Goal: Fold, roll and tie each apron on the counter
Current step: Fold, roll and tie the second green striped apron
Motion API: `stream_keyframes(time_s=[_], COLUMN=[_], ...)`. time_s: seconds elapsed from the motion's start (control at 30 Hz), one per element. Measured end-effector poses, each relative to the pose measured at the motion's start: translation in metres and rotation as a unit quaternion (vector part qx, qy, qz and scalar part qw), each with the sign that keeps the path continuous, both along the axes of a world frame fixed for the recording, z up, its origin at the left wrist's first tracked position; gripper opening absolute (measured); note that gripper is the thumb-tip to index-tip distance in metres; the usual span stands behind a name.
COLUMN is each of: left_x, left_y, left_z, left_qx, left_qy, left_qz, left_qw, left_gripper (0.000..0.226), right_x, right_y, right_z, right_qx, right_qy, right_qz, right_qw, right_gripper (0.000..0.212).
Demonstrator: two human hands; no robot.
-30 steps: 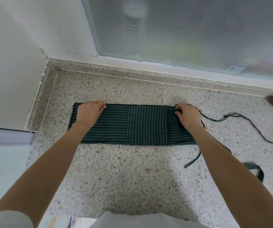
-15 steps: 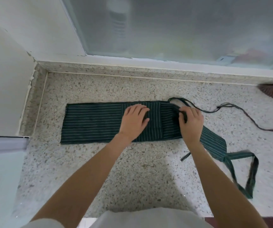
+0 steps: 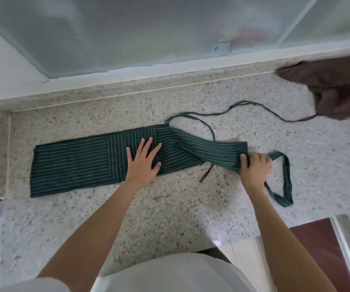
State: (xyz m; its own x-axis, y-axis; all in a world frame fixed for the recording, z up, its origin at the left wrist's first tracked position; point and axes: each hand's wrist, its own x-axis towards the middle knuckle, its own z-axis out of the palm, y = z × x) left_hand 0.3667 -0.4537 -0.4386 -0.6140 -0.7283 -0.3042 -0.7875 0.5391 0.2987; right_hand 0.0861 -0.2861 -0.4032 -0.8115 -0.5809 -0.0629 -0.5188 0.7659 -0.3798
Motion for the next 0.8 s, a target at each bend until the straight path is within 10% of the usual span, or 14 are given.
stream_keyframes(time_s=[0.4, 0.6, 0.8], left_x=[0.008, 0.006, 0.041], left_y=[0.011, 0.013, 0.011], left_z=[-0.003, 0.0, 0.017], left_qx=[0.006, 0.001, 0.049], left_qy=[-0.044, -0.01, 0.175], left_qz=[-0.015, -0.015, 0.164], left_qw=[0.999, 1.0, 0.969], left_gripper=[0.071, 0.085, 0.049], right_x=[-0.05, -0.037, 0.09], right_y=[-0.012, -0.004, -0.056], right_z=[-0.022, -0.016, 0.004], right_qx=[0.13, -0.04, -0.162], right_qy=[0.037, 0.122, -0.031], right_qz=[0.087, 0.104, 0.297], right_qw=[0.987, 0.986, 0.941], right_gripper=[0.031, 0.024, 0.024])
